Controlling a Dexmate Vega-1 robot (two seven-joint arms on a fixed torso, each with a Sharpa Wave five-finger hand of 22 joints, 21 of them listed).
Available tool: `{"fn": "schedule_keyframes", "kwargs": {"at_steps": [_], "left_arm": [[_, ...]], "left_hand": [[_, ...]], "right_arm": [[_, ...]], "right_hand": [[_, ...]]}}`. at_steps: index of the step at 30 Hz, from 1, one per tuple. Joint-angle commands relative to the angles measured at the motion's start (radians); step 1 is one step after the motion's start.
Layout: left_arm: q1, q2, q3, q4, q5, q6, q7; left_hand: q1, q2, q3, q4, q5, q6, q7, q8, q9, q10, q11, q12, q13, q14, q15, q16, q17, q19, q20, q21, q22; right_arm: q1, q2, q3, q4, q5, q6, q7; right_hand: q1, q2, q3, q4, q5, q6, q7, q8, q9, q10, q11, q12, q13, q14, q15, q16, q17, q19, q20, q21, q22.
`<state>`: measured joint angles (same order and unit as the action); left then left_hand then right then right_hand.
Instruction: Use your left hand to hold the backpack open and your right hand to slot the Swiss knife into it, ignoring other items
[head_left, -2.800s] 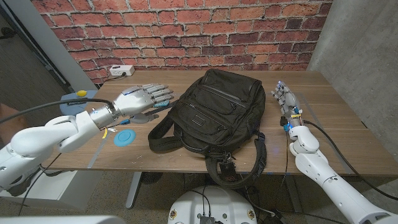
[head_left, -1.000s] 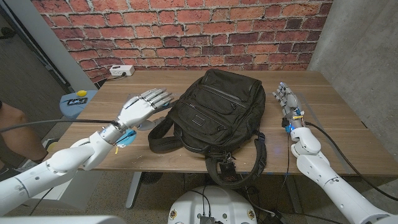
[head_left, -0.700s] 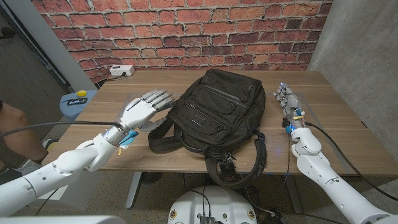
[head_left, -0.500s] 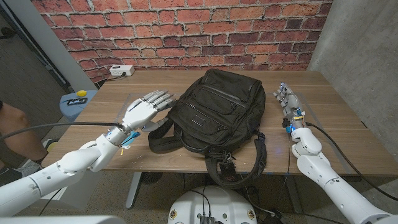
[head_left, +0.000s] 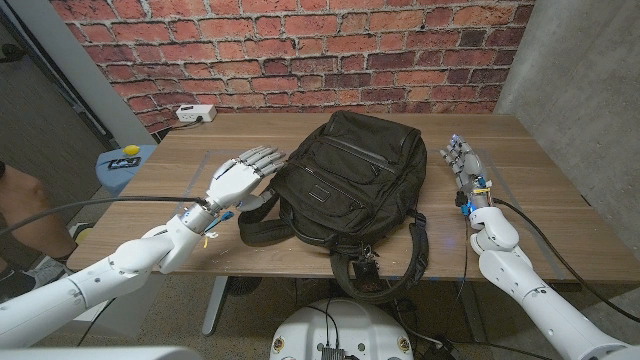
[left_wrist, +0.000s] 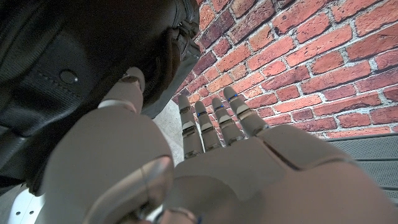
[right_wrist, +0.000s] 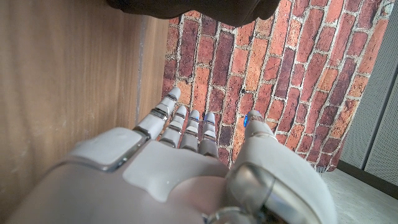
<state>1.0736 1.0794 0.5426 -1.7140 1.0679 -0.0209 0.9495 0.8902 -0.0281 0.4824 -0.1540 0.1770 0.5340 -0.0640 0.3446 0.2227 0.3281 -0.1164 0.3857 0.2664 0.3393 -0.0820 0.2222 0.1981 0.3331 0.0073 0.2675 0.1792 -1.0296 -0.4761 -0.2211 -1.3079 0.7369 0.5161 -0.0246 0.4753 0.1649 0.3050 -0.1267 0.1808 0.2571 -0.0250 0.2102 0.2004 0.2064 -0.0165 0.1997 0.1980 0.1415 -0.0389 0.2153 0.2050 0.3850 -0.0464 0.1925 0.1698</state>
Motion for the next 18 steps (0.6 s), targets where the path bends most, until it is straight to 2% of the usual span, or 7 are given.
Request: {"fn": "schedule_keyframes", "kwargs": {"at_steps": [1,2,3,4,5,7,18], "left_arm": [[-0.064,-0.021,0.054,0.027,0.0,-0.036,0.03],[-0.068,-0.023,0.057,0.029,-0.001,-0.04,0.031],[-0.071,-0.024,0.059,0.031,-0.002,-0.045,0.034],[-0.074,-0.025,0.061,0.032,-0.002,-0.048,0.037],[-0.075,-0.024,0.062,0.03,-0.003,-0.049,0.037],[-0.075,-0.021,0.062,0.025,-0.003,-0.047,0.036],[-0.05,0.009,0.04,-0.014,-0.032,-0.049,0.028]], "left_hand": [[0.027,0.039,-0.013,0.001,0.002,0.115,0.011,0.064,0.015,0.079,-0.017,0.045,0.022,0.062,-0.017,0.017,0.011,0.021,0.001,-0.002,0.006],[0.03,0.042,-0.015,0.0,0.002,0.149,0.016,0.082,0.019,0.096,-0.019,0.056,0.028,0.071,-0.018,0.018,0.013,0.02,0.001,-0.005,0.006],[0.031,0.048,-0.021,0.001,0.002,0.216,0.023,0.119,0.027,0.131,-0.028,0.079,0.041,0.112,-0.028,0.031,0.019,0.029,0.003,-0.005,0.006],[0.034,0.057,-0.025,0.002,0.003,0.246,0.03,0.139,0.033,0.162,-0.037,0.101,0.053,0.145,-0.034,0.044,0.027,0.035,0.001,-0.005,0.006],[0.037,0.06,-0.029,0.001,0.003,0.259,0.025,0.15,0.037,0.181,-0.037,0.114,0.061,0.17,-0.043,0.055,0.032,0.045,0.004,-0.002,0.007],[0.041,0.071,-0.045,0.002,0.004,0.331,0.018,0.2,0.056,0.236,-0.048,0.159,0.09,0.214,-0.048,0.076,0.051,0.059,0.01,-0.001,0.009],[0.039,0.078,-0.06,0.004,0.007,0.384,0.016,0.251,0.081,0.289,-0.057,0.212,0.13,0.269,-0.061,0.099,0.071,0.079,0.009,0.003,0.01]], "right_arm": [[0.002,0.0,0.002,0.01,0.008,0.002,0.012],[0.002,0.0,0.002,0.009,0.008,0.0,0.012],[0.002,-0.001,0.002,0.01,0.008,-0.001,0.012],[0.002,-0.001,0.002,0.01,0.01,-0.002,0.013],[0.001,-0.001,0.002,0.01,0.01,-0.003,0.013],[0.001,-0.002,0.002,0.01,0.01,-0.005,0.012],[0.011,-0.002,-0.007,0.01,0.003,-0.019,0.008]], "right_hand": [[0.012,-0.002,0.006,-0.003,0.005,0.006,0.003,-0.004,0.003,0.002,0.001,0.0,0.004,0.004,-0.027,0.004,0.003,0.01,-0.017,0.005,0.004],[0.012,-0.002,0.006,-0.003,0.005,0.006,0.003,-0.004,0.003,0.002,0.0,0.0,0.004,0.004,-0.027,0.004,0.003,0.011,-0.017,0.005,0.004],[0.012,-0.002,0.006,-0.003,0.005,0.006,0.003,-0.004,0.003,0.002,0.0,0.0,0.004,0.004,-0.027,0.004,0.003,0.011,-0.017,0.005,0.004],[0.012,-0.002,0.006,-0.003,0.005,0.006,0.004,-0.004,0.003,0.002,0.0,0.0,0.004,0.004,-0.028,0.004,0.003,0.011,-0.017,0.005,0.004],[0.012,-0.002,0.006,-0.003,0.005,0.006,0.003,-0.005,0.003,0.002,-0.001,0.0,0.004,0.004,-0.028,0.004,0.003,0.011,-0.017,0.005,0.004],[0.012,-0.002,0.006,-0.003,0.005,0.006,0.003,-0.005,0.003,0.002,0.0,0.0,0.004,0.004,-0.028,0.004,0.003,0.011,-0.017,0.005,0.004],[0.011,-0.001,0.006,-0.002,0.004,0.006,0.004,-0.005,0.003,0.001,0.0,0.0,0.004,0.003,-0.026,0.004,0.003,0.01,-0.017,0.005,0.004]]}}
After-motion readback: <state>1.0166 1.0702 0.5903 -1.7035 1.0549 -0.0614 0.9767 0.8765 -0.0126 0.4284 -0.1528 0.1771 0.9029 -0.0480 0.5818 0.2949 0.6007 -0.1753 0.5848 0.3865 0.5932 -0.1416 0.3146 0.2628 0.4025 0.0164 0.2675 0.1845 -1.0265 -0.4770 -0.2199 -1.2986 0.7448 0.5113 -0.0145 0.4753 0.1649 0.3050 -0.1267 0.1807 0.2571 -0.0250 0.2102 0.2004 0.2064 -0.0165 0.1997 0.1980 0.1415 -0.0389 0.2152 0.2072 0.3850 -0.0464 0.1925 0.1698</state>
